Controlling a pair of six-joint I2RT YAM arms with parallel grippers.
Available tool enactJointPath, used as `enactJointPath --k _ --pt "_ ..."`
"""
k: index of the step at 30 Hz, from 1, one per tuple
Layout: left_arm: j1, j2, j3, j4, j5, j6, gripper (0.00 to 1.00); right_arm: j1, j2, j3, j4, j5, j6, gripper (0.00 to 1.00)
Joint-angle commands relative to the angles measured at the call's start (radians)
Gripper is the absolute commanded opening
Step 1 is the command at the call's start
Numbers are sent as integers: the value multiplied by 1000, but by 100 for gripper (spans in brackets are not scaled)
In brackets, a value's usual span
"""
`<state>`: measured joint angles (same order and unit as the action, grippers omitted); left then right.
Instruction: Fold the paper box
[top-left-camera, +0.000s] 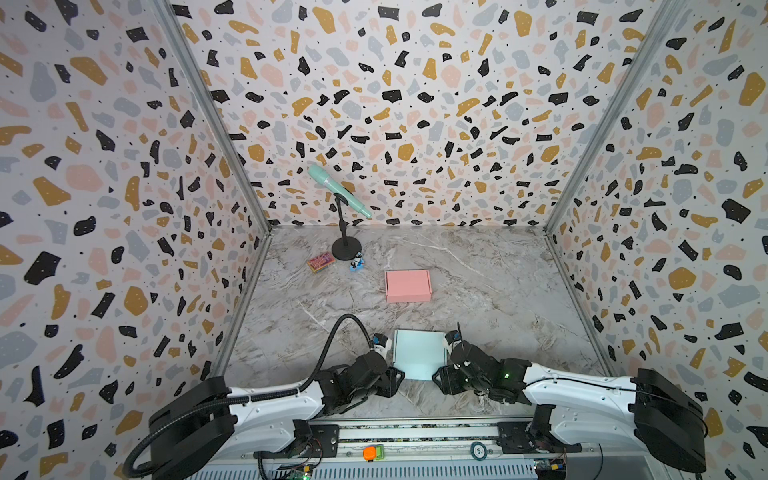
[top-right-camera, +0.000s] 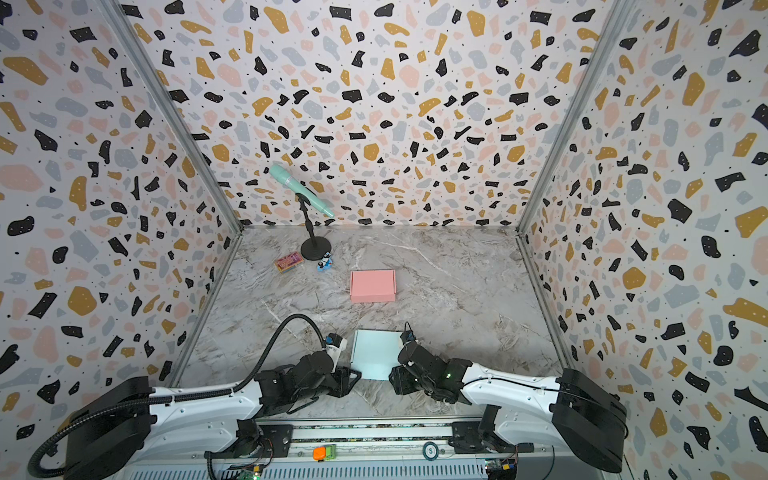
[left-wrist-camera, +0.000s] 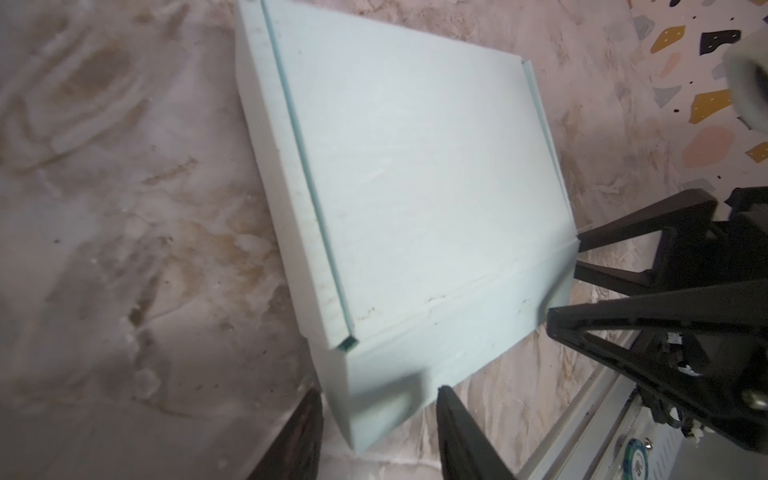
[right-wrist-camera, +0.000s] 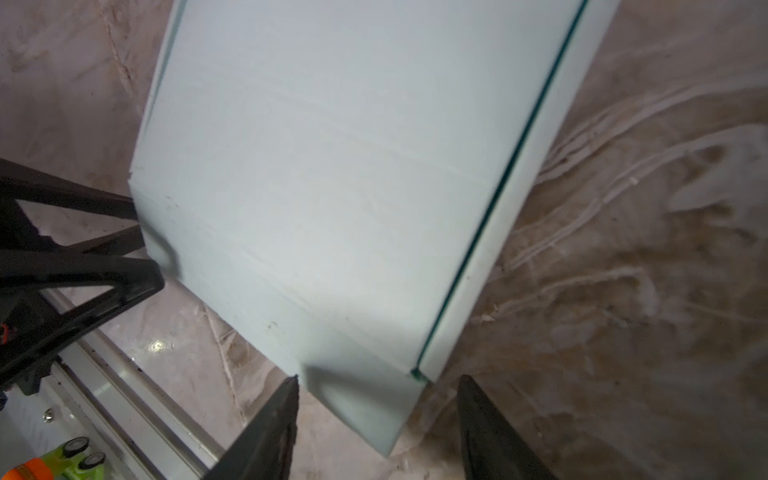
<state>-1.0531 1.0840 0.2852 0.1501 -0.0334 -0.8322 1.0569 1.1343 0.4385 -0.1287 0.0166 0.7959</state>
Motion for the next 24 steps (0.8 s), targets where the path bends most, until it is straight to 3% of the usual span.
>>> enactJointPath --k 1,7,18,24 --pt "-5 -78 -6 -44 16 44 49 -10 -30 23 -44 20 -24 62" --pt "13 -156 21 -118 -10 92 50 -21 -27 26 -51 18 -42 64" --pt "194 -55 151 -164 52 213 50 -36 19 45 -61 28 -70 64" --pt "236 12 158 -114 105 229 50 -52 54 55 -51 40 -90 63"
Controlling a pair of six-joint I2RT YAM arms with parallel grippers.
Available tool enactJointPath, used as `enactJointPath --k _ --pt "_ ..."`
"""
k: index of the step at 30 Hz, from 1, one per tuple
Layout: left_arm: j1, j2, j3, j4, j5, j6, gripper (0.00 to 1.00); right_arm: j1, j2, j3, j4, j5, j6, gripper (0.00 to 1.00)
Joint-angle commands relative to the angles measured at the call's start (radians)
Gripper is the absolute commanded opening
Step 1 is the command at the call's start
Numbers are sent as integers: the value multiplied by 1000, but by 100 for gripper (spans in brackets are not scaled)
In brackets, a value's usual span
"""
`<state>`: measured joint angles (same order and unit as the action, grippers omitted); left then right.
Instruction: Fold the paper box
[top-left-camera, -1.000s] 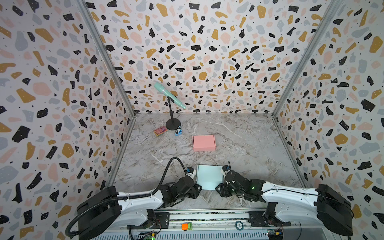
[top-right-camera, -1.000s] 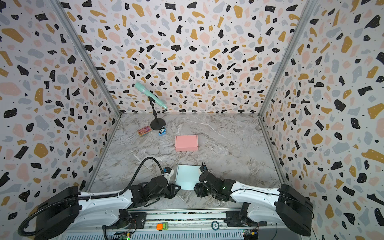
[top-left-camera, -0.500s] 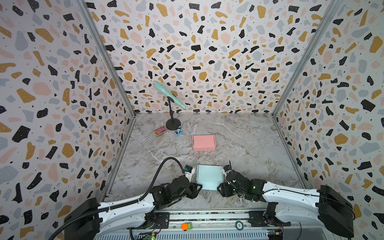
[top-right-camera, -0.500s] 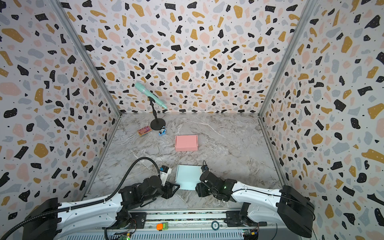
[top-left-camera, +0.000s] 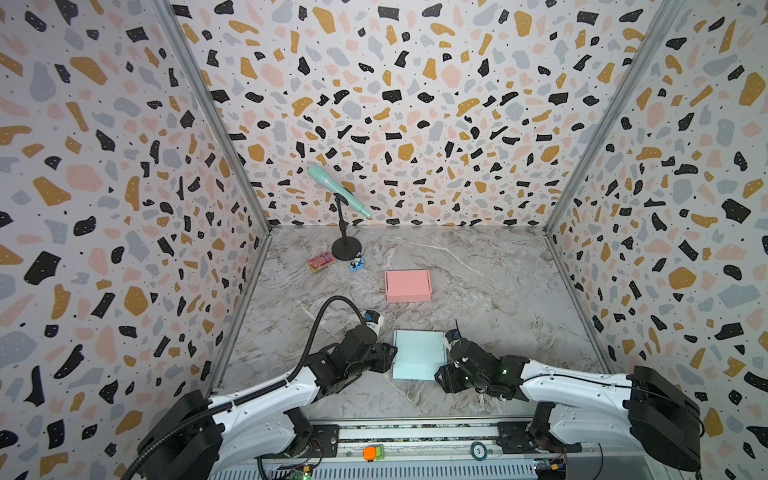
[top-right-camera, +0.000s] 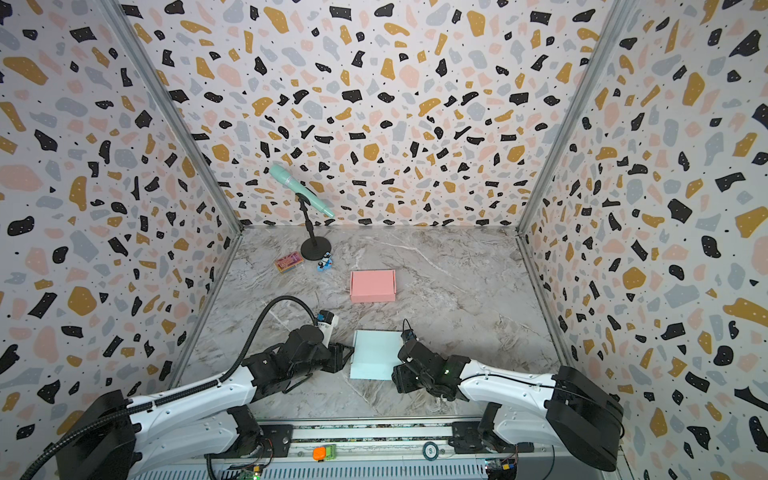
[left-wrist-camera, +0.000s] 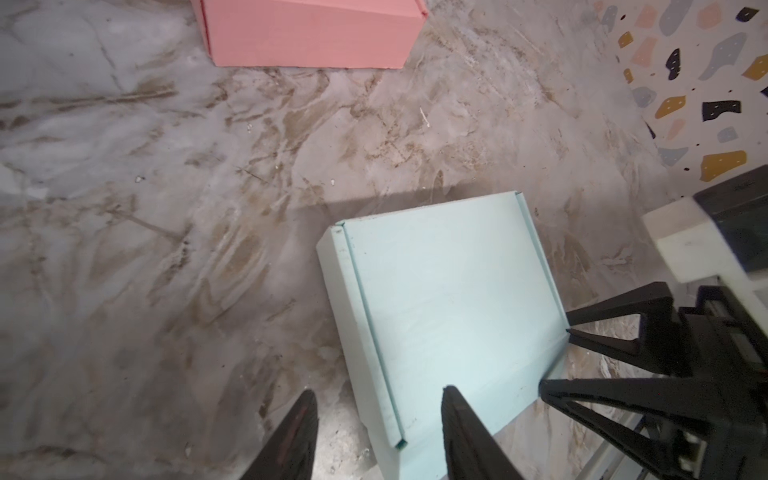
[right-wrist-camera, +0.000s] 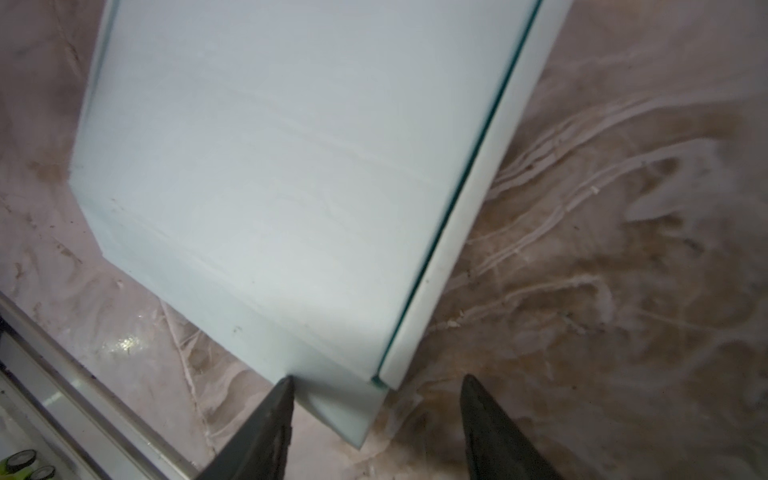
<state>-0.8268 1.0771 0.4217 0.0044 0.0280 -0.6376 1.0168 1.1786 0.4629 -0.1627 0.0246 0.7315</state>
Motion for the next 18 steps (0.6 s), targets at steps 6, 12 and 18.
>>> enactJointPath --k 6,12,18 --pt "18 34 11 55 53 31 49 -33 24 41 -4 46 -54 60" --pt "38 21 30 14 50 51 48 -41 37 63 -19 51 -73 59" --pt "104 1 89 -75 33 119 48 -39 -1 67 -28 56 -80 58"
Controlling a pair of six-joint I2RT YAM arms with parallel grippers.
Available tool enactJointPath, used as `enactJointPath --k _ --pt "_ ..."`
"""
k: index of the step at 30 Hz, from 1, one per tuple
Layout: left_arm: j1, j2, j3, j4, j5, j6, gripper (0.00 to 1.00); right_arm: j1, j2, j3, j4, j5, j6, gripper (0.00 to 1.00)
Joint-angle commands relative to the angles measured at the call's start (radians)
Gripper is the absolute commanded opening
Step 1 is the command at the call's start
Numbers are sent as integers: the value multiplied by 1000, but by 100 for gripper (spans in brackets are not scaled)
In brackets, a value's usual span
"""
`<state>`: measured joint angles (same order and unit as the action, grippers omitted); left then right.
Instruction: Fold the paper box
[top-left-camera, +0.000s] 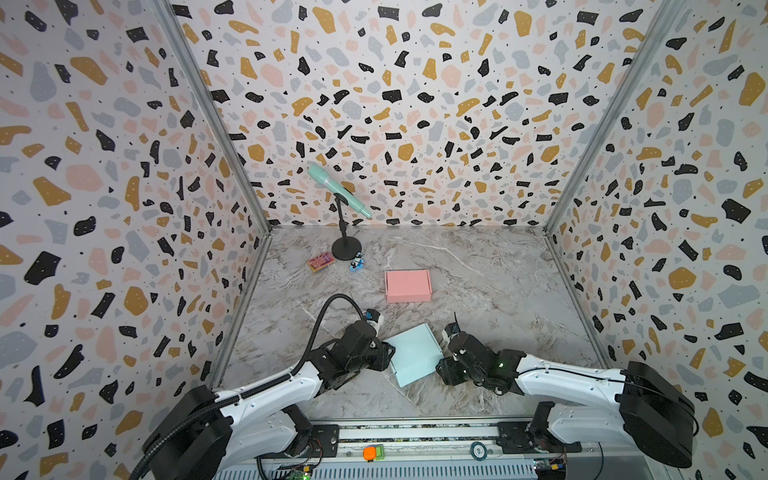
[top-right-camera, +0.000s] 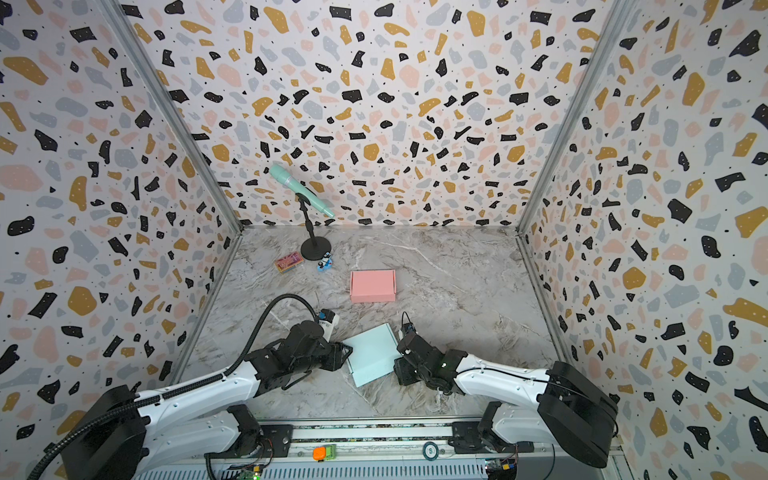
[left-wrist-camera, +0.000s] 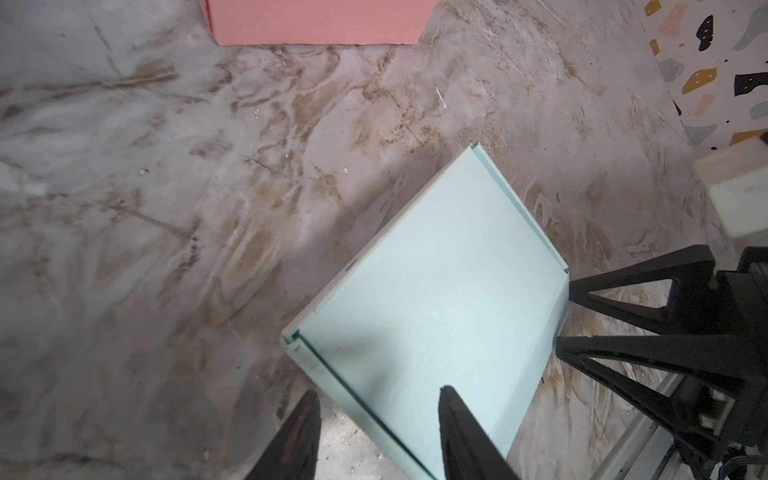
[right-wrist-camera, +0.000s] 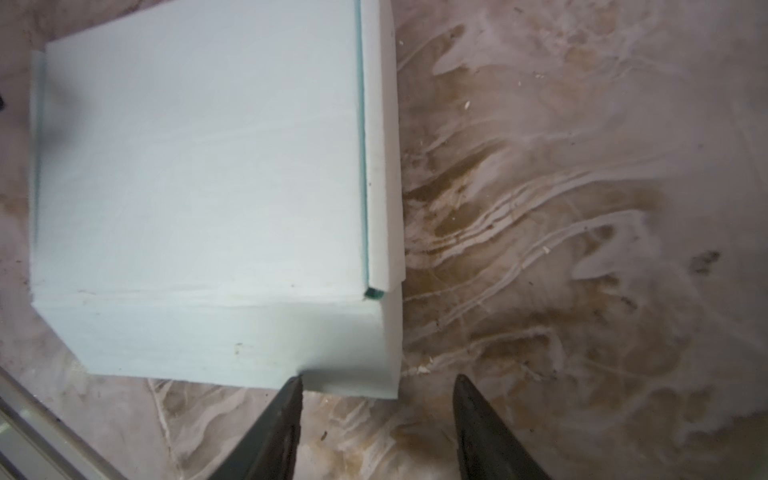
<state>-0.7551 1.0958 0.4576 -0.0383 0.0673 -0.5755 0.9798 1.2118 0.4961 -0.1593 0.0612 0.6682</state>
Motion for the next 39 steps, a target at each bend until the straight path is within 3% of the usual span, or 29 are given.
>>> enactJointPath --k 1,9,20,39 --pt "47 -15 64 -40 -1 70 48 -1 -39 36 -36 16 -16 58" --pt "141 116 178 -55 125 180 50 79 -95 67 -96 49 30 53" --pt "154 259 215 15 245 222 51 142 -27 82 -41 46 70 29" --pt "154 316 167 85 296 182 51 106 73 54 73 34 44 24"
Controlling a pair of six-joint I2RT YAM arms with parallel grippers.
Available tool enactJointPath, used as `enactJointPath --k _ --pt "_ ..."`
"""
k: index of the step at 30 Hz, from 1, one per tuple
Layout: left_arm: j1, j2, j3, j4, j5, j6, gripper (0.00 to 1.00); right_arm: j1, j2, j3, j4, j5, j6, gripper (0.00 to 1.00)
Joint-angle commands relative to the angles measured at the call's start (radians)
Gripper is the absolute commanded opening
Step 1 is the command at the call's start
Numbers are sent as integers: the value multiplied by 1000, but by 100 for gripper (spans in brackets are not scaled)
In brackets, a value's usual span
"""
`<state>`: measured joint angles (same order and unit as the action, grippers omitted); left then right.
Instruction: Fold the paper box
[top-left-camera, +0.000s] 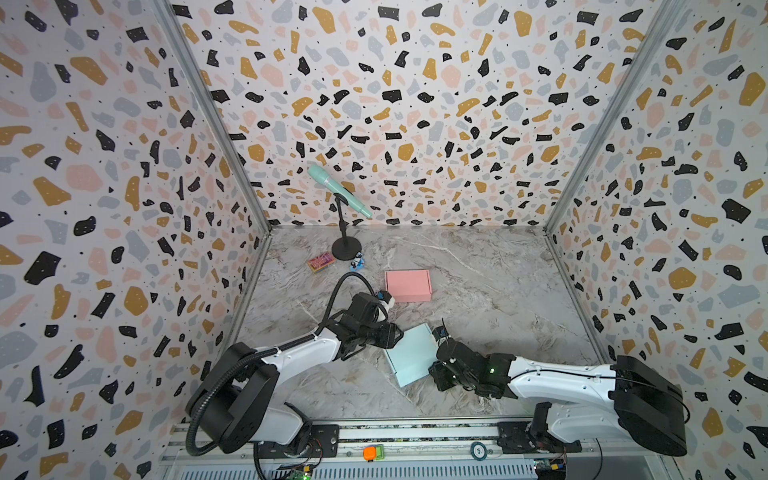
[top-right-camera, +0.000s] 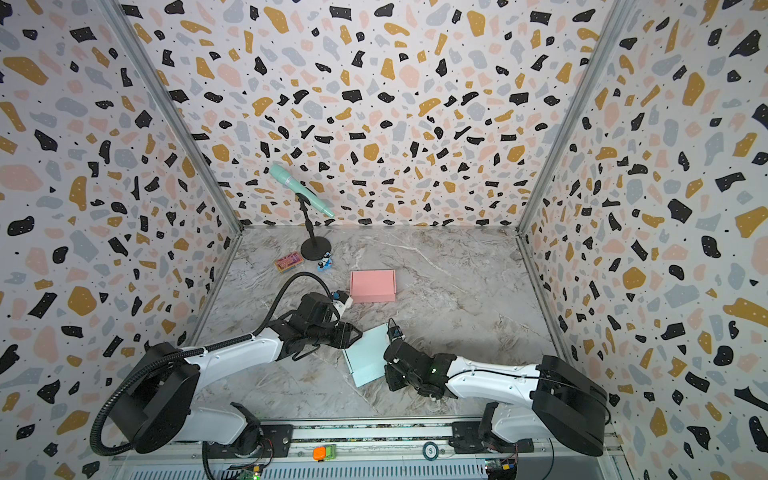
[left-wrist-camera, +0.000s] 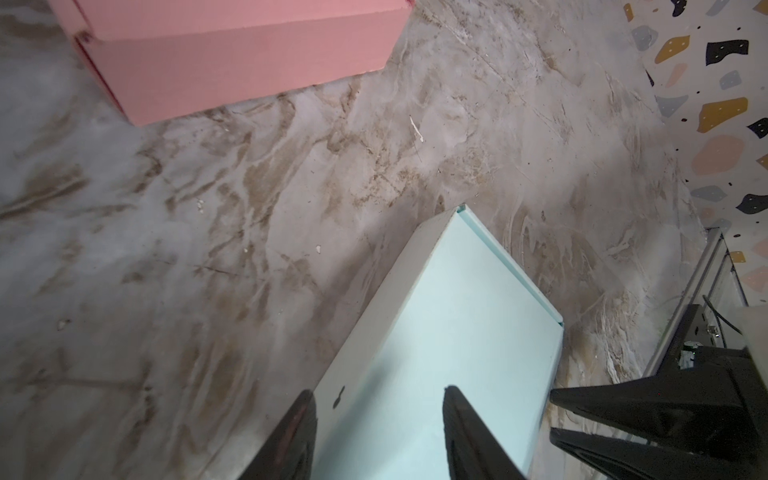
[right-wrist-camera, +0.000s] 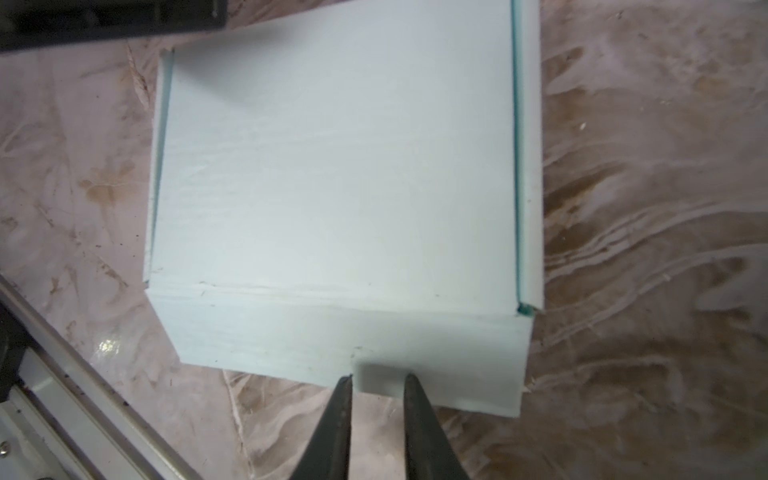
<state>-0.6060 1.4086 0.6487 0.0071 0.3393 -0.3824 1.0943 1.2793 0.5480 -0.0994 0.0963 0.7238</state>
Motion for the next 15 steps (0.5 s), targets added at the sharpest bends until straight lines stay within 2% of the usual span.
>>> enactJointPath --k 1,15 --pt "4 3 -27 43 23 -11 51 -11 10 4 12 1 -15 24" --pt "3 -16 -123 132 65 -70 49 -43 84 33 59 -17 -59 24"
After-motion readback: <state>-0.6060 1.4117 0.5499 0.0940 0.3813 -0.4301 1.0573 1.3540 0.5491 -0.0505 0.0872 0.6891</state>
